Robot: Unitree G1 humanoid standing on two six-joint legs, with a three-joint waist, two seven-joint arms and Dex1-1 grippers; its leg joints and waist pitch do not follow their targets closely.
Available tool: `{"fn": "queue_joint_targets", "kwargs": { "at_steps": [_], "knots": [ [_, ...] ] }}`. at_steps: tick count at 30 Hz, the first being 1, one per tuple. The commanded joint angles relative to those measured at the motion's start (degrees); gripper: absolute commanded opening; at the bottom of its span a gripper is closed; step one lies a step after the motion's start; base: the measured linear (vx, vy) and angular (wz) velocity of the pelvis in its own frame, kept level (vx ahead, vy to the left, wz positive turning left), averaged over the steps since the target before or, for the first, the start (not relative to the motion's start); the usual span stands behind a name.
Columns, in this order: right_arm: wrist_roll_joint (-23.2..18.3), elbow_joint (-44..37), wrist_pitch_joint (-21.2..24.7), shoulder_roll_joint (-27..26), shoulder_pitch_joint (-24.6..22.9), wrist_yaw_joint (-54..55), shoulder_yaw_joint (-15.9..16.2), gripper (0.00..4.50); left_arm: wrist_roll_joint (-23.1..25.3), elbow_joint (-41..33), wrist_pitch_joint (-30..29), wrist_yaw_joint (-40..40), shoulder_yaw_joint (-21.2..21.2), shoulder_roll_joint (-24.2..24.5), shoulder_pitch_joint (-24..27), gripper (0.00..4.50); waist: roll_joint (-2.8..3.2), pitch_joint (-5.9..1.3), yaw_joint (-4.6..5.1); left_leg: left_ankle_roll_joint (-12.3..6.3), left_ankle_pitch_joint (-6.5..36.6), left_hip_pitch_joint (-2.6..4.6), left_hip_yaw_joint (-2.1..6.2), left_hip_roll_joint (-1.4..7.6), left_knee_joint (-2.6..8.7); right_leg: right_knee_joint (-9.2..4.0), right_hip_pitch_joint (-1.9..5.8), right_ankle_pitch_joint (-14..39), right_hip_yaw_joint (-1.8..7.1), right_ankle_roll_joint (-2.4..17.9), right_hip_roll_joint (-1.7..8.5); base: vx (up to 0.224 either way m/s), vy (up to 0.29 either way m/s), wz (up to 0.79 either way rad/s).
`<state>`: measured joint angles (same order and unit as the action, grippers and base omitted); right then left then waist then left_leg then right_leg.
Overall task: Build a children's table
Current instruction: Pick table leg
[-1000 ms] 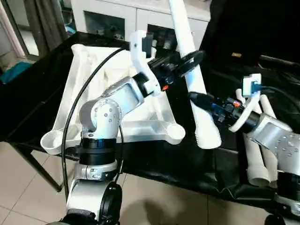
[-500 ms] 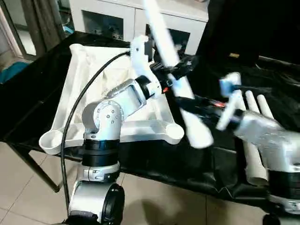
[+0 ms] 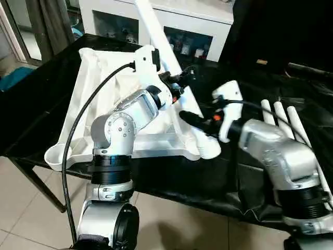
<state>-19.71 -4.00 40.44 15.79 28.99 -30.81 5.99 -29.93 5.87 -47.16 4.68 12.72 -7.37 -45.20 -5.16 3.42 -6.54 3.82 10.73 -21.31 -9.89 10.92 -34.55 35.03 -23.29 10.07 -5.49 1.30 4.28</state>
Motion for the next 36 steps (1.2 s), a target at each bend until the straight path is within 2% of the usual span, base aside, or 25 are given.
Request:
{"fn": "queue_joint_targets", "kwargs": {
  "at_steps": [1,2,4,5,6,10,12,16,18,19,21,24,25,26,28,29,30,31,32,36],
  "knots": [
    [1.2,1.9,0.5,0.0,0.4,1.2,0.3,1.8,-0.4,-0.1,1.1,-1.2,-0.1,-2.5,-2.1,2.77,-0.35,-4.18,-0.04,-0.72,3.7,0.39,0.64,2.15,3.55,-3.89,3.66,9.4,3.25,5.7,4.15,0.0,0.0,0.0],
    [1.3,2.3,0.3,-0.6,0.7,1.8,0.0,1.8,-0.8,0.4,1.6,-2.6,0.7,-2.9,-2.4,2.58,-0.35,-4.19,-0.05,-0.66,4.0,0.49,0.63,2.15,3.55,-3.92,3.59,9.6,3.26,5.6,4.17,0.0,0.0,0.0],
    [1.4,2.6,-0.1,-1.0,0.9,2.2,-0.1,1.8,-0.8,1.1,2.3,-3.7,1.4,-2.9,-2.8,2.51,-0.29,-4.2,-0.02,-0.52,4.0,0.47,0.67,2.16,3.59,-3.86,3.6,9.2,3.26,5.6,4.12,0.0,0.0,0.0],
    [1.4,2.8,-0.2,-1.1,1.0,2.4,-0.1,1.8,-0.7,1.3,2.5,-3.7,1.4,-2.7,-2.9,2.42,0.0,-4.23,-0.04,-0.41,4.0,0.51,0.73,2.19,3.61,-3.8,3.59,8.9,3.26,5.7,4.15,0.0,0.0,0.0],
    [1.5,2.8,-0.3,-1.1,1.1,2.4,-0.1,1.8,-0.7,1.5,2.6,-3.8,1.4,-2.7,-3.0,2.28,-0.17,-4.22,-0.04,-0.38,3.9,0.54,0.67,2.15,3.56,-3.83,3.58,8.4,3.27,5.6,4.07,0.0,0.0,0.0],
    [2.1,3.0,-0.7,-1.2,1.1,2.9,-0.1,1.8,-0.5,1.9,2.8,-3.9,1.5,-2.6,-3.1,2.1,-0.2,-4.34,-0.11,-0.34,2.7,0.48,0.69,2.15,3.53,-3.44,3.75,5.9,3.32,6.3,4.15,0.0,0.0,0.0],
    [2.7,3.0,-1.6,-1.2,1.1,3.0,0.2,1.8,-0.7,1.9,2.7,-3.9,1.4,-2.5,-3.2,1.89,-0.2,-4.25,-0.05,-0.45,3.3,0.44,0.65,2.11,3.55,-3.55,3.79,6.5,3.33,6.3,4.15,0.0,0.0,0.0],
    [3.5,3.1,-3.0,-1.2,0.9,3.0,0.9,1.8,-1.7,2.0,2.6,-3.8,1.2,-2.6,-3.0,1.81,-0.1,-4.22,-0.03,-0.09,3.9,0.48,0.64,2.11,3.58,-3.67,3.76,7.5,3.34,6.1,4.14,0.0,0.0,0.0],
    [1.8,3.2,-2.0,-2.0,0.9,2.7,-0.3,2.36,-1.9,2.1,2.5,-3.3,0.9,-2.5,-3.0,1.79,-0.1,-4.24,0.01,-0.21,4.1,0.51,0.65,2.12,3.57,-3.65,3.77,7.3,3.34,6.0,4.13,0.0,0.0,0.0],
    [-0.1,2.6,-1.2,-2.0,0.9,1.2,-1.4,2.36,-2.1,2.2,2.5,-2.4,0.6,-2.2,-3.1,1.79,-0.05,-4.25,0.03,-0.29,4.2,0.52,0.68,2.17,3.59,-3.63,3.72,7.1,3.33,6.1,4.12,0.0,0.0,0.0],
    [-1.4,1.8,-1.2,-1.3,0.7,-0.3,-2.5,2.65,-2.3,2.3,2.2,-0.7,-0.1,-1.4,-3.4,1.76,-0.09,-4.29,-0.12,-0.71,3.9,0.57,0.65,2.18,3.53,-3.57,3.76,6.3,3.33,6.3,4.14,0.0,0.0,0.0],
    [-5.4,0.3,1.7,1.2,0.6,-4.5,-4.8,2.85,-2.8,1.5,1.4,4.8,-2.6,1.8,-4.1,1.75,-0.03,-4.35,-0.38,-1.2,3.1,0.71,0.67,2.22,3.51,-3.35,3.78,5.5,3.36,6.4,4.05,0.0,0.0,0.0],
    [-6.6,0.1,2.6,2.1,0.5,-6.0,-5.4,2.93,-3.0,1.3,1.3,6.6,-3.4,2.8,-4.3,1.75,-0.07,-4.27,-0.42,-1.26,3.0,0.65,0.67,2.22,3.54,-3.37,3.79,5.3,3.34,6.6,4.09,0.0,0.0,0.0],
    [-8.4,-0.3,4.0,3.5,0.3,-8.1,-6.2,3.04,-3.4,1.0,1.1,8.9,-4.0,4.0,-4.8,1.75,-0.37,-4.26,-0.49,-1.47,3.0,0.63,0.64,2.17,3.53,-3.34,3.92,5.7,3.31,6.7,4.18,0.0,0.0,0.0],
    [-13.8,0.0,8.5,6.8,0.3,-13.2,-9.3,3.06,-5.3,0.6,-0.4,16.9,-5.9,8.1,-6.4,1.75,-0.52,-4.24,-0.51,-2.18,3.0,0.88,0.51,2.03,3.49,-3.39,3.95,6.5,3.35,6.7,4.02,0.0,0.0,0.0],
    [-16.0,0.4,10.2,7.6,0.5,-14.7,-10.6,3.06,-6.6,0.3,-1.5,20.0,-6.3,9.5,-7.1,1.75,-0.4,-4.13,-0.56,-1.95,2.7,0.59,0.5,2.14,3.48,-3.4,3.81,6.7,3.4,7.0,4.15,0.0,0.0,0.0],
    [-18.1,1.1,12.1,8.2,0.9,-15.9,-12.0,3.06,-7.8,-0.2,-2.3,23.5,-7.0,11.0,-7.6,1.75,-0.32,-4.19,-0.67,-1.81,3.0,0.79,0.5,1.99,3.44,-3.47,3.88,7.7,3.29,7.3,4.23,0.0,0.0,0.0],
    [-19.0,1.5,12.9,8.5,1.0,-16.5,-12.6,3.06,-8.5,-0.5,-2.8,25.1,-7.2,11.7,-7.9,1.75,-0.52,-4.11,-0.49,-1.42,2.8,0.33,0.53,2.06,3.47,-3.41,4.0,7.9,3.22,7.8,4.29,0.0,0.0,0.0],
    [-20.9,1.9,14.7,9.2,1.2,-17.8,-13.4,3.06,-9.8,-0.9,-3.7,28.6,-7.5,13.0,-8.4,1.75,-0.45,-4.12,-0.51,-1.36,3.0,0.51,0.48,2.08,3.47,-3.55,3.92,8.5,3.2,7.9,4.37,0.0,0.0,0.0],
    [-23.0,1.4,17.3,10.6,0.8,-19.5,-13.5,3.06,-11.6,-1.3,-4.7,32.5,-7.5,14.3,-9.2,1.75,-0.3,-4.11,-0.46,-0.77,2.9,0.61,0.44,2.25,3.43,-3.51,3.85,9.0,3.22,9.1,4.42,0.0,0.0,0.0]
  ]
}}
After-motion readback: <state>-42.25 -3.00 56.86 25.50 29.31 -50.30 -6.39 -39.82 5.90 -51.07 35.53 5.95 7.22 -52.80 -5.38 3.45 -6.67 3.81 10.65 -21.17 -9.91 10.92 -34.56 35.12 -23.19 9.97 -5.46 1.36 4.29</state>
